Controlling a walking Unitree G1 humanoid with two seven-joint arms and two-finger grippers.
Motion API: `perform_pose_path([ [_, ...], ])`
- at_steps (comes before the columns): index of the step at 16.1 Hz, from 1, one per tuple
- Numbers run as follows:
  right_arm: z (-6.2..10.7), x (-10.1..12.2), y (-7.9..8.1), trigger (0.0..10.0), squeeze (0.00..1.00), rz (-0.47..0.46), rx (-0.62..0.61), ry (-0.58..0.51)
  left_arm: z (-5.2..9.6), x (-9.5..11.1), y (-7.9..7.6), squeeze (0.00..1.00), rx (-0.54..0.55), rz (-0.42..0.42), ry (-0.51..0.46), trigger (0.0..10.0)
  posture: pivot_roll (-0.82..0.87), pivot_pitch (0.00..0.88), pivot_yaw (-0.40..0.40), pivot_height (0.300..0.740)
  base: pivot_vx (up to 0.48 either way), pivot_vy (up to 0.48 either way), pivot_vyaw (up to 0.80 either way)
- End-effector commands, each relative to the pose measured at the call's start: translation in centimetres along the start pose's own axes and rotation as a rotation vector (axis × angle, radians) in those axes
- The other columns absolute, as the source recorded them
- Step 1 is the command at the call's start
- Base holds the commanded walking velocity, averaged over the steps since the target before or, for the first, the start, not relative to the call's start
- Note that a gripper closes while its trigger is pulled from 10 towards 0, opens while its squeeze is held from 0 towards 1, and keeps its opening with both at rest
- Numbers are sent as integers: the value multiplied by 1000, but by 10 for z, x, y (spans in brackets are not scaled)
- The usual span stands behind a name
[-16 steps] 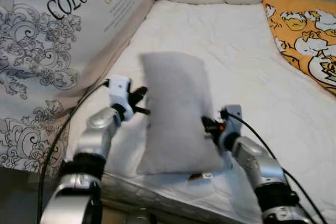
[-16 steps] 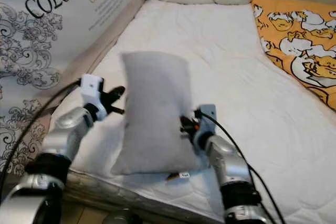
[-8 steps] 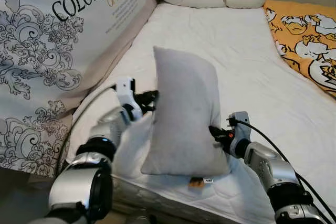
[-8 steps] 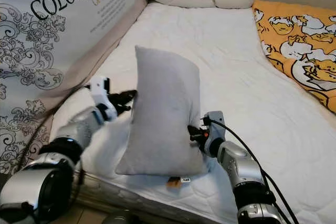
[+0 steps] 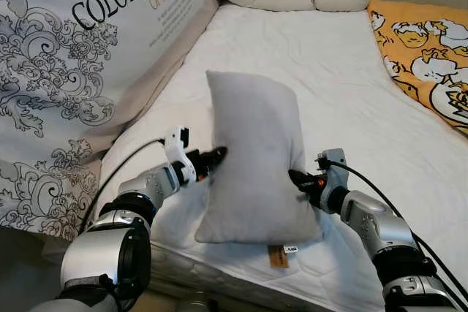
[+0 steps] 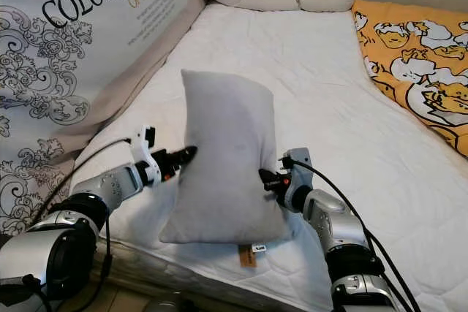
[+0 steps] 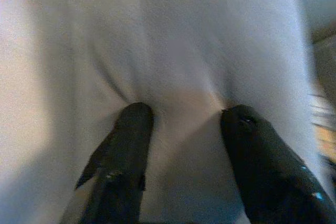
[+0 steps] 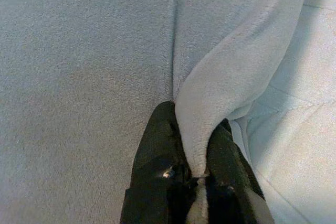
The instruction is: Clean up the room
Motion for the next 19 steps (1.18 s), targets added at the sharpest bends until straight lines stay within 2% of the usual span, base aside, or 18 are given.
perform_pose_path([
  [1, 3, -10, -2, 10000, 0, -36, 8, 30, -5, 3, -18, 1000, -146, 64, -17, 10000, 56, 0, 63, 740, 0, 0, 0],
  [2, 4, -11, -2, 10000, 0, -34, 8, 35, -6, 10, -28, 1000, -238, 93, -69, 10000, 55, 0, 61, 740, 0, 0, 0],
  [4, 5, -13, -2, 10000, 0, -33, 11, 41, -6, 14, -37, 1000, -319, 124, -100, 10000, 53, 0, 59, 740, 0, 0, 0],
  [6, 4, -12, 0, 10000, 0, -32, 26, 41, -8, 5, -44, 1000, -366, 115, -54, 10000, 51, 0, 60, 740, 0, 0, 0],
  [7, 3, -11, 5, 10000, 0, -33, 46, 39, -15, -30, -50, 1000, -376, -10, 116, 10000, 51, 0, 56, 740, 0, 0, 0],
  [8, 2, -10, 6, 10000, 0, -34, 54, 39, -17, -42, -51, 1000, -364, -67, 168, 10000, 51, 0, 55, 740, 0, 0, 0],
  [10, 0, -10, 13, 10000, 0, -28, 81, 43, -24, -48, -45, 1000, -240, -144, 180, 10000, 54, 0, 49, 740, 0, 0, 0],
  [11, -1, -9, 16, 10000, 0, -26, 98, 46, -26, -49, -47, 1000, -234, -156, 196, 10000, 54, 0, 49, 740, 0, 0, 0],
  [13, -3, -10, 21, 10000, 0, -16, 116, 57, -29, -56, -49, 965, -221, -291, 264, 10000, 67, 0, 36, 740, 0, 0, 0],
  [14, -4, -11, 23, 10000, 0, -14, 122, 59, -31, -55, -47, 239, -182, -291, 257, 10000, 67, 0, 35, 740, 0, 0, 0],
  [15, -6, -10, 26, 10000, 0, -13, 133, 60, -34, -51, -45, 0, -136, -264, 230, 4980, 71, 0, 34, 740, 0, 0, 0],
  [16, -6, -10, 28, 10000, 0, -11, 137, 59, -34, -49, -45, 0, -125, -244, 216, 0, 72, 0, 34, 740, 0, 0, 0],
  [19, -8, -11, 30, 10000, 0, -9, 139, 62, -35, -48, -46, 0, -122, -233, 206, 0, 76, 0, 32, 740, 0, 0, 0],
])
Point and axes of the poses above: a point about 5 cm out from each wrist's last joint towards the gripper, its own z axis pointing back from the gripper into the wrist, its own x axis along the axis of the wrist's last joint, y = z × x, the point moved 3 cm from there along -z, pointing out of the wrist towards the gripper, and after that the axes turned 10 degrees about -z, right-handed, at the moved point
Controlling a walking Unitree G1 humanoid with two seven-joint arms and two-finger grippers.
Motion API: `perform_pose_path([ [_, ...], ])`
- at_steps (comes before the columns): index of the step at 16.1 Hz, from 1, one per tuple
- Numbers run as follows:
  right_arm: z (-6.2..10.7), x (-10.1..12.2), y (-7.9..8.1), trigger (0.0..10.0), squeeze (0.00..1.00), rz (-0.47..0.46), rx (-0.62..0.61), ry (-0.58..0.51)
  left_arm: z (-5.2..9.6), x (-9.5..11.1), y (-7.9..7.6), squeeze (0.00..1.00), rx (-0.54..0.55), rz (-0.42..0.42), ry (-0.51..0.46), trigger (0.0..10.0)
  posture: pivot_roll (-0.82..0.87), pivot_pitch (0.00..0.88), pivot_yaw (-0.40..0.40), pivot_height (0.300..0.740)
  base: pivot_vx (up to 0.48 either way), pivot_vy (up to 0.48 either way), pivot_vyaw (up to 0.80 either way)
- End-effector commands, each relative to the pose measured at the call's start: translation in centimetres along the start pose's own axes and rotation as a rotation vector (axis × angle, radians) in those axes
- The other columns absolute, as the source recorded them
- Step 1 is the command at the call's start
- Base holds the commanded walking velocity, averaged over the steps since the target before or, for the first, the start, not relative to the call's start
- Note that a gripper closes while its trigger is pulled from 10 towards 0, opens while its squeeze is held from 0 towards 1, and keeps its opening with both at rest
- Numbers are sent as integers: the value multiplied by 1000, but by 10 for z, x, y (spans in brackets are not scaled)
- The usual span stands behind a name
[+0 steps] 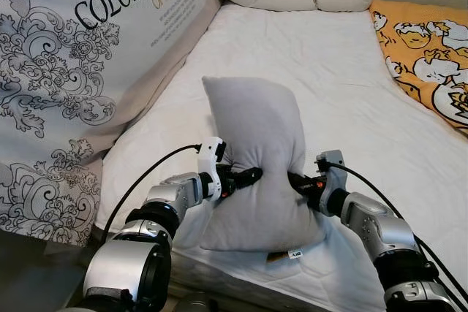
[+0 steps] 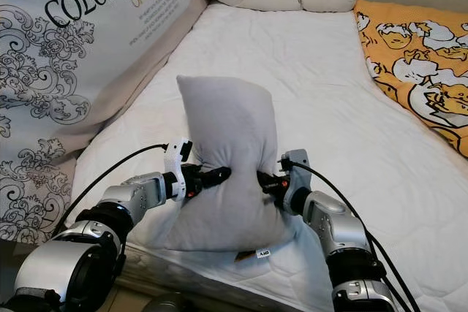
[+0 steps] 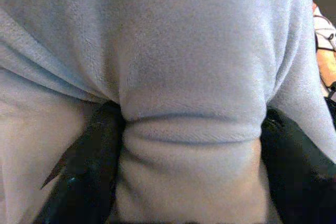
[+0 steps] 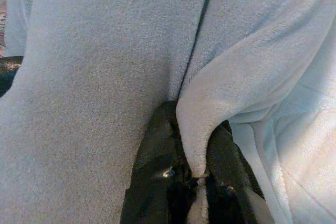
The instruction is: Clean up the room
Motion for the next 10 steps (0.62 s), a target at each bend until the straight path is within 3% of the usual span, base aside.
perform_pose_path([
  [1, -11, -6, 18, 10000, 0, 14, 73, 38, -10, -8, -13, 0, -37, 12, 47, 0, 80, 0, 31, 740, 0, 0, 0],
  [7, -20, -3, 30, 10000, 0, -11, 56, -35, -7, 0, -3, 0, 62, -30, 2, 0, 92, 0, 37, 740, 0, 0, 0],
  [10, -24, -2, 39, 10000, 0, -20, 74, -54, -7, 1, -5, 0, 49, 16, -33, 0, 90, 0, 36, 740, 0, 0, 0],
])
Point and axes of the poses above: a point about 5 cm out from each wrist's last joint towards the gripper, its own z axis pointing back from the gripper into the wrist, its own x axis along the axis of the wrist's last joint, y = z × x, the point moved 3 cm from there along -z, pointing out of the wrist towards the gripper, and after that the axes turned 10 degrees about -z, right-handed, at the moved point
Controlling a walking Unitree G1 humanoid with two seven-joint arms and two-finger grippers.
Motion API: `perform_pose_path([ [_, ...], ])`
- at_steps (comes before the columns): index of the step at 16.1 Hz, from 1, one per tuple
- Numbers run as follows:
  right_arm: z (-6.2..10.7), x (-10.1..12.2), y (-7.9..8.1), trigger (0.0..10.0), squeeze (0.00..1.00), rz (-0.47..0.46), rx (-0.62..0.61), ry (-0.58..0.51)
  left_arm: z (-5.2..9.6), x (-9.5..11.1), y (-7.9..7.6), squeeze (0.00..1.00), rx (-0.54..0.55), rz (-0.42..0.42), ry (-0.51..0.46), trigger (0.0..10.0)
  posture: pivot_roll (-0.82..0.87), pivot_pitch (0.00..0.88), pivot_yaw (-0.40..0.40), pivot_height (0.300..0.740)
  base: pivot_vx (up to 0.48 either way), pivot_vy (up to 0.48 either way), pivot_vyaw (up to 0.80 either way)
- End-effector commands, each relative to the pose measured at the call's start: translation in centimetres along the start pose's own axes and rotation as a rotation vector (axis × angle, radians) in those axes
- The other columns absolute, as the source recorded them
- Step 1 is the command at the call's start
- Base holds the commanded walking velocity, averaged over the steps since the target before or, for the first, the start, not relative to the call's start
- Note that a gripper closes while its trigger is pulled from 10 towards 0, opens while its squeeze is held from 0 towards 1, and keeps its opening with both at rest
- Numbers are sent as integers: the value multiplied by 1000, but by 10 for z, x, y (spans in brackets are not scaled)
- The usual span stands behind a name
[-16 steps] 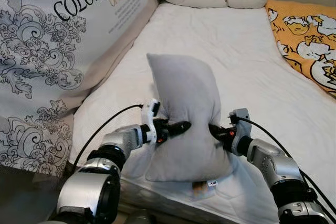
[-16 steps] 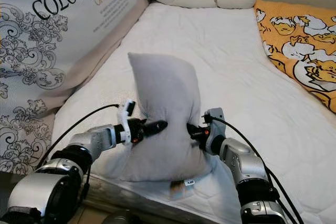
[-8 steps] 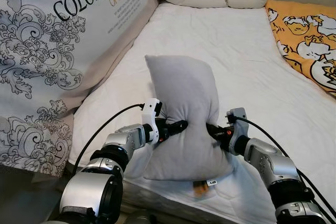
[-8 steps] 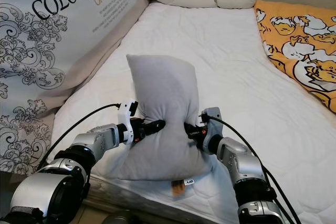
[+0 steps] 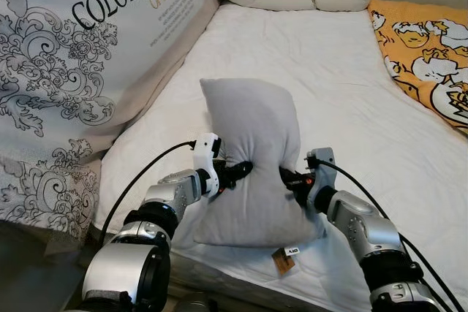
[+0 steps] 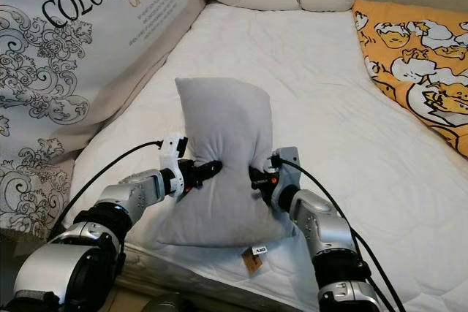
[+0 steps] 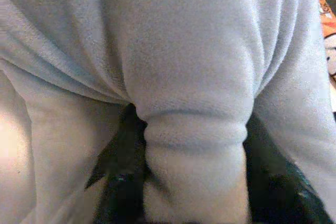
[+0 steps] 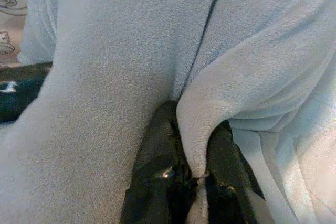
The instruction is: Clean up the room
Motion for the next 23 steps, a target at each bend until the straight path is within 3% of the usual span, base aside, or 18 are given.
perform_pose_path([
  [1, -9, -5, 20, 10000, 0, -7, 74, 8, -9, -7, -15, 0, -44, 19, 16, 0, 89, 0, 35, 740, 0, 0, 0],
  [3, -12, -7, 21, 10000, 0, -8, 70, 8, -10, -9, -17, 0, -36, 1, 16, 0, 95, 0, 33, 740, 0, 0, 0],
  [5, -15, -3, 26, 10000, 0, 1, 62, -25, -10, -5, -19, 0, -31, -86, -1, 0, 95, 0, 36, 740, 0, 0, 0],
  [9, -8, 29, 36, 10000, 0, 0, 59, -175, -2, 41, -21, 0, -19, -32, -167, 0, 101, 0, 44, 740, 0, 0, 0],
  [11, -7, 36, 38, 10000, 0, 10, 45, -218, 0, 52, -27, 0, -28, -55, -206, 0, 104, 0, 47, 740, 0, 0, 0],
  [13, -7, 36, 39, 10000, 0, 10, 31, -235, 0, 54, -27, 0, -7, -109, -204, 0, 107, 0, 46, 740, 0, 0, 0],
  [17, -8, 36, 35, 10000, 0, 14, -25, -255, 2, 53, -27, 0, 31, -124, -177, 0, 101, 0, 60, 740, 0, 0, 0],
  [18, -8, 36, 35, 10000, 1000, -3, -29, -261, 2, 55, -27, 0, 36, -127, -183, 0, 99, 0, 65, 740, 0, 0, 0],
  [23, -4, 37, 25, 10000, 1000, 33, -71, -253, 3, 58, -15, 0, 82, -154, -173, 0, 88, 0, 73, 740, 0, 0, 0],
])
Point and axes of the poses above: a point about 5 cm out from each wrist's last joint towards the gripper, its own z axis pointing back from the gripper into the wrist, its own x axis along the axis of the wrist's last joint, y = z × x, the point moved 3 cm from there along -z, pointing out of the wrist towards the gripper, and after that the axes turned 10 degrees about -z, right-handed, at the moved point
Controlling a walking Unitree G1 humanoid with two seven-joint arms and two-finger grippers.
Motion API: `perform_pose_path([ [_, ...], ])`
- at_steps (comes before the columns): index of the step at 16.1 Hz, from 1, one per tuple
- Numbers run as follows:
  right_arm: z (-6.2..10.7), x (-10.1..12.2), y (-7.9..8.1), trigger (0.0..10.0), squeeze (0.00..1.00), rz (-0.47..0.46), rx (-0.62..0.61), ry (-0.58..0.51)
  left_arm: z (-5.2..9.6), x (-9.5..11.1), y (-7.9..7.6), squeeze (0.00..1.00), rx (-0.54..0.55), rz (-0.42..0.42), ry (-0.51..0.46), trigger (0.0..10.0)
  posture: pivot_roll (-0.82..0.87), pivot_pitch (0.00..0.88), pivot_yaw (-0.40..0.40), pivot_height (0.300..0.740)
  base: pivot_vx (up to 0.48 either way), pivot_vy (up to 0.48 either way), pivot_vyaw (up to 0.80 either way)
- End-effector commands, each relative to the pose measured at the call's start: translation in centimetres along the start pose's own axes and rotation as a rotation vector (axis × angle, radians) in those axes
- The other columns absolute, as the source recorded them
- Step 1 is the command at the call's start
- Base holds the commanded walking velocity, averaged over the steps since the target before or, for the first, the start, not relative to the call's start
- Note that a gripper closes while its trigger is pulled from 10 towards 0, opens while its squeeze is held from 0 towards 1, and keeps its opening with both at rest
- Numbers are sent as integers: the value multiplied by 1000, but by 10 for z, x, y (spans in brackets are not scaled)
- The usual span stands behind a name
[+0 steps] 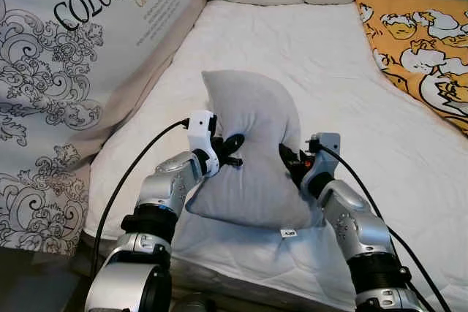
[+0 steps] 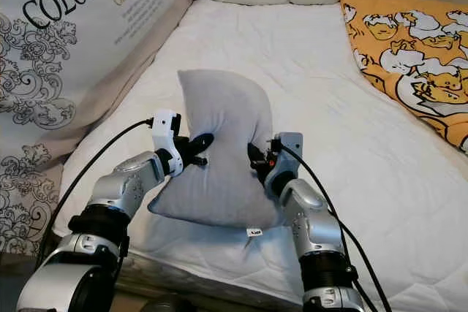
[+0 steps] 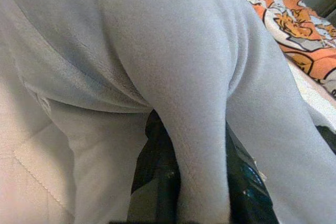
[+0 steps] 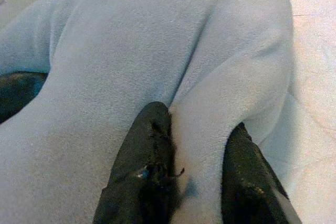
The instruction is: Clean up the room
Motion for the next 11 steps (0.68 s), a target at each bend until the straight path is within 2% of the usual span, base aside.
perform_pose_path([
  [1, -1, 4, 8, 10000, 1000, 36, 33, -13, -4, 8, -4, 0, -11, -45, -6, 0, 86, 0, 72, 740, 0, 0, 0],
  [6, 16, 8, -13, 10000, 1000, 57, -5, -15, -1, 12, 12, 0, 33, -98, 2, 0, 80, 0, 68, 740, 0, 0, 0],
  [9, 40, 6, -41, 10000, 1000, 21, -98, -40, 3, 11, 25, 0, 70, -238, 34, 0, 71, 0, 71, 740, 0, 0, 0],
  [11, 44, 10, -46, 10000, 1000, 4, -109, -69, 5, 15, 28, 0, 79, -270, 25, 0, 69, 0, 71, 740, 0, 0, 0],
])
Point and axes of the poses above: a point about 5 cm out from each wrist's last joint towards the gripper, its own z axis pointing back from the gripper into the wrist, its own x axis along the axis of the wrist's last joint, y = z × x, the point moved 3 cm from there along -z, pointing out of the wrist towards the gripper, and after that the axes turned 10 degrees about -z, right-handed, at the moved point
